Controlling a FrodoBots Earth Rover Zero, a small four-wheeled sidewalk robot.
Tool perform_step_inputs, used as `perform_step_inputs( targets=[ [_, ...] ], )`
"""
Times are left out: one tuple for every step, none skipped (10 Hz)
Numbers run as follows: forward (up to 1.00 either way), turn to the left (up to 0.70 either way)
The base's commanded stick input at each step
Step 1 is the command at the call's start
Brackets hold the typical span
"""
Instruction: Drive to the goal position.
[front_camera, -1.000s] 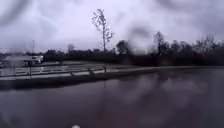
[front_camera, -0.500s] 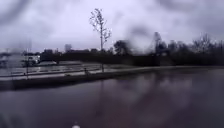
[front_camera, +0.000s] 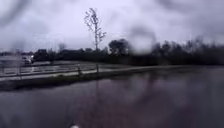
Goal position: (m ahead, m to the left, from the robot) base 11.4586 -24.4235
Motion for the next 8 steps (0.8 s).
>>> perform_step_inputs(
  targets=[
    [0.0,-0.7],
    [0.0,-0.7],
    [0.0,-0.7],
    [0.0,-0.7],
    [0.0,-0.7],
    [0.0,-0.7],
    [0.0,-0.7],
    [0.0,-0.7]
  ],
)
